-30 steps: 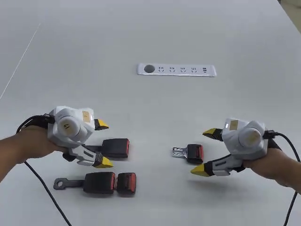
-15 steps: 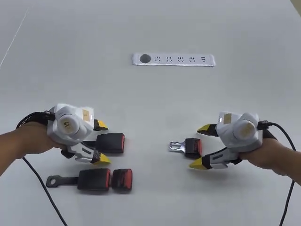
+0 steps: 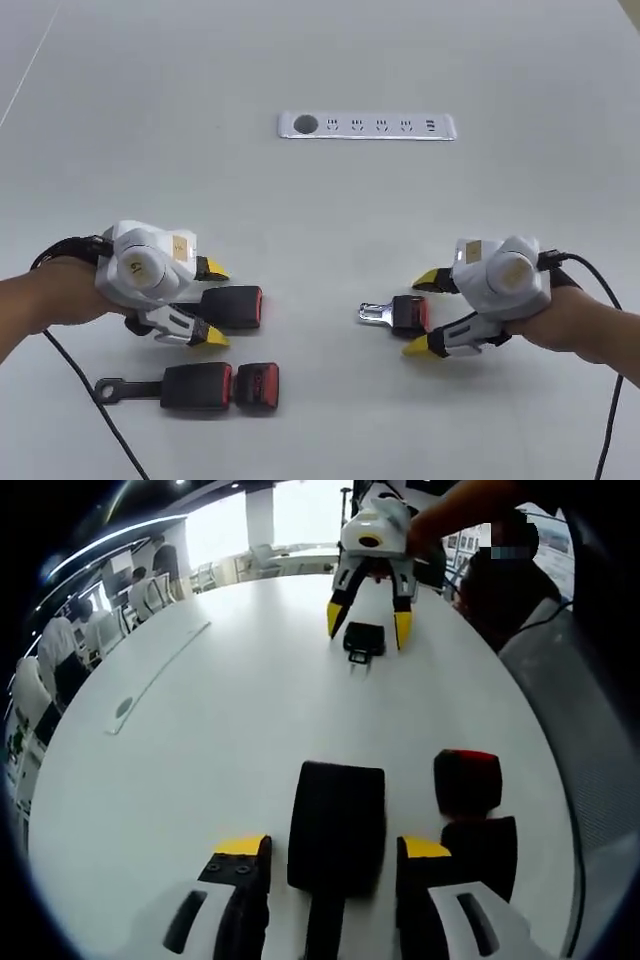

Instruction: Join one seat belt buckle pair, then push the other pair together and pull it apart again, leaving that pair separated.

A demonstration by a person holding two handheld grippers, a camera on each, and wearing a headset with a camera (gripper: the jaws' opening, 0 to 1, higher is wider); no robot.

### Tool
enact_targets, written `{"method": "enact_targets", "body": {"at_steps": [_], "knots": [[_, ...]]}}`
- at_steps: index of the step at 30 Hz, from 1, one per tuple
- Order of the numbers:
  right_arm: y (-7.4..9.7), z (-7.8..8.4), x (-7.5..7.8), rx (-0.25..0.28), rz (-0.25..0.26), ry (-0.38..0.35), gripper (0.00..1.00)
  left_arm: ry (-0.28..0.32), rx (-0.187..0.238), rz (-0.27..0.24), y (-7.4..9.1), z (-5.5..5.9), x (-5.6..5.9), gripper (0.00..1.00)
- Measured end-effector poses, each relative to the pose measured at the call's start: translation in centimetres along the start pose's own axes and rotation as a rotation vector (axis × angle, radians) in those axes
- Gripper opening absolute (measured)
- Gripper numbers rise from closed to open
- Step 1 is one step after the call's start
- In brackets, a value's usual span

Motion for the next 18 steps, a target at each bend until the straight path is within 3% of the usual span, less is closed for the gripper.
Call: {"method": "enact_targets", "body": {"at_steps": [3,6,7,8,18], "knots": [[-0.02,0.02,0.17,-0.010,0.004,0.016,0.52,-0.012,-0.001,0.002,0.05,-0.23,0.14,0.44],[0.02,0.07,0.31,-0.029,0.010,0.043,0.40,-0.021,0.001,0.008,0.06,-0.40,0.21,0.42],[0.03,0.07,0.13,-0.032,0.002,0.065,0.37,-0.021,0.002,0.008,0.11,-0.45,0.26,0.35],[0.00,0.13,0.17,-0.039,0.004,0.097,0.37,-0.030,0.001,0.005,0.16,-0.48,0.26,0.35],[0.02,0.16,0.37,-0.036,-0.006,0.098,0.35,-0.063,-0.012,0.024,0.10,-0.80,0.20,0.34]]}}
Point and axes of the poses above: the centre of the closed fingertips' face, and the gripper's own axes: y roughly backward along the fingers, x roughly to its right, z roughly out of its underside, the point moved 5 cm from there along y, roughly backward along the fingers, and after that the axes turned 9 degrees about y, right-handed, at the moved point
